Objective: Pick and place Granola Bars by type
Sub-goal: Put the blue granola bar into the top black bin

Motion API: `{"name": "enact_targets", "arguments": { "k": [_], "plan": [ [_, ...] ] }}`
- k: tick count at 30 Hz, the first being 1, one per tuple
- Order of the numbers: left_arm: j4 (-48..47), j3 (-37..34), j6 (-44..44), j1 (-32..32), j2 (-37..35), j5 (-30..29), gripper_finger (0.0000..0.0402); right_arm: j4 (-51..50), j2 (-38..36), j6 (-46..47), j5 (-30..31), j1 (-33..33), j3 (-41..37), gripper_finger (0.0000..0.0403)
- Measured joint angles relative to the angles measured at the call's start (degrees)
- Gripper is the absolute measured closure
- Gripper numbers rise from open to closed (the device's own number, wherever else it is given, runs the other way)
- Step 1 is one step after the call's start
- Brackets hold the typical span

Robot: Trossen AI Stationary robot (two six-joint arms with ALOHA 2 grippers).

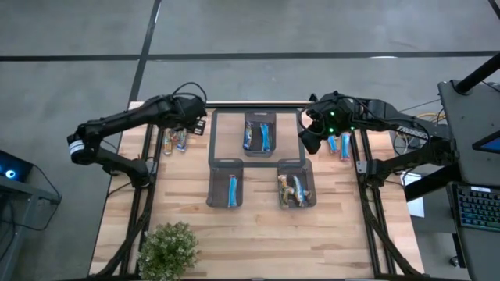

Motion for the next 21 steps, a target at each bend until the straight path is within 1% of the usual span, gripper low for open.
{"name": "enact_targets", "arguments": {
  "k": [7, 11, 16, 21],
  "plan": [
    [7.20, -9.40, -1.30, 0.01, -0.04, -0.32, 0.0204, 0.07, 0.03, -0.28, 0.01, 0.00, -1.85, 0.0394],
    [11.04, -14.43, -1.98, 1.05, -0.04, 1.50, 0.0204, 0.04, 0.07, 0.17, 0.00, 0.00, -2.55, 0.0394],
    [13.05, -18.47, -2.32, 2.26, -0.04, 2.34, 0.0204, 0.07, 0.07, 0.35, 0.00, 0.00, -2.64, 0.0394],
    [18.29, -21.82, -2.11, 3.03, -0.07, 2.37, 0.0204, 0.11, 0.07, 0.35, 0.00, -0.02, -2.65, 0.0394]
  ]
}}
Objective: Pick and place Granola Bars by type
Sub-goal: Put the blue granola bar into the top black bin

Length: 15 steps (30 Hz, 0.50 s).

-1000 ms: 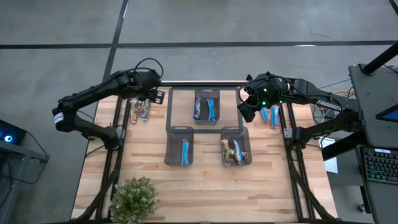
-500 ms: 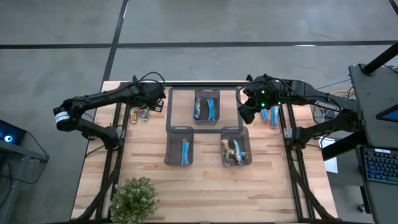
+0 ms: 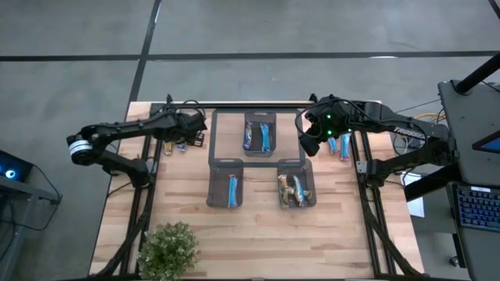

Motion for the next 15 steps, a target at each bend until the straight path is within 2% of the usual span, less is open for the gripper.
{"name": "enact_targets", "arguments": {
  "k": [15],
  "plan": [
    [13.13, -8.03, 0.14, 3.41, -0.02, 0.54, 0.0204, 0.22, -0.02, 0.24, 0.00, 0.00, 0.00, 0.0394]
  ]
}}
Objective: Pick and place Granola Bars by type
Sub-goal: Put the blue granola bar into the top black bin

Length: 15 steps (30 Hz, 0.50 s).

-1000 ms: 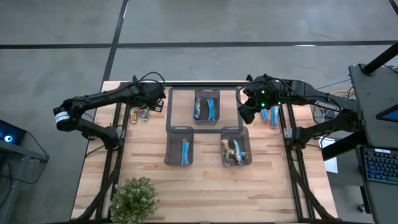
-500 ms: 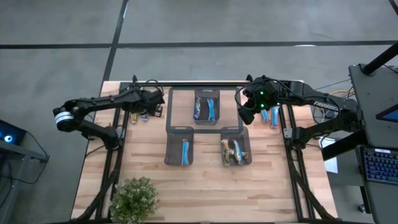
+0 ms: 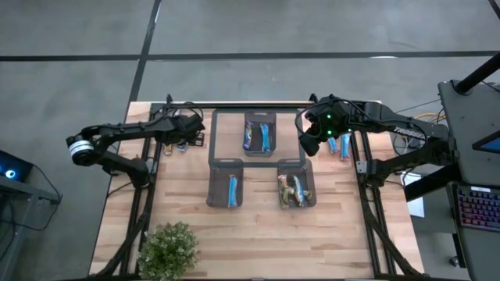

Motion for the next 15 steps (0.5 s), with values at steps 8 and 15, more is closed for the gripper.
{"name": "enact_targets", "arguments": {
  "k": [8, 15],
  "plan": [
    [5.23, -2.66, 0.01, 1.34, 0.00, 0.63, 0.0204, 0.15, 0.00, 0.19, 0.00, 0.00, 0.00, 0.0394],
    [8.05, -4.95, 0.08, 2.62, 0.00, 0.56, 0.0204, 0.17, -0.04, 0.19, 0.03, -0.02, 0.00, 0.0394]
  ]
}}
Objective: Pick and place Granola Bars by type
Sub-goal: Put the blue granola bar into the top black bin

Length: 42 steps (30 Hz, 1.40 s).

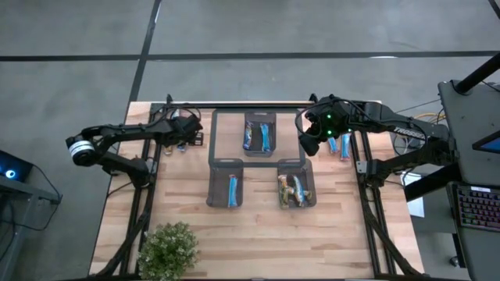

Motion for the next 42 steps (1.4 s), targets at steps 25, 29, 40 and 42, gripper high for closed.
{"name": "enact_targets", "arguments": {
  "k": [25, 29, 40, 42],
  "plan": [
    [11.41, -6.69, 0.68, 3.35, 0.00, 0.62, 0.0204, 0.06, 0.00, 0.00, 1.50, 0.00, 0.00, 0.0394],
    [12.20, -7.17, 0.45, 3.35, 0.00, 0.71, 0.0204, 0.07, 0.00, 0.00, 1.52, 0.00, 0.00, 0.0394],
    [12.11, -7.30, 0.00, 3.35, 0.02, 2.28, 0.0246, 0.11, 0.00, -0.02, 3.01, 0.00, 0.00, 0.0394],
    [12.15, -7.30, 0.02, 3.35, 0.02, 2.61, 0.0266, 0.11, 0.00, 0.00, 3.05, 0.00, 0.00, 0.0394]
  ]
}}
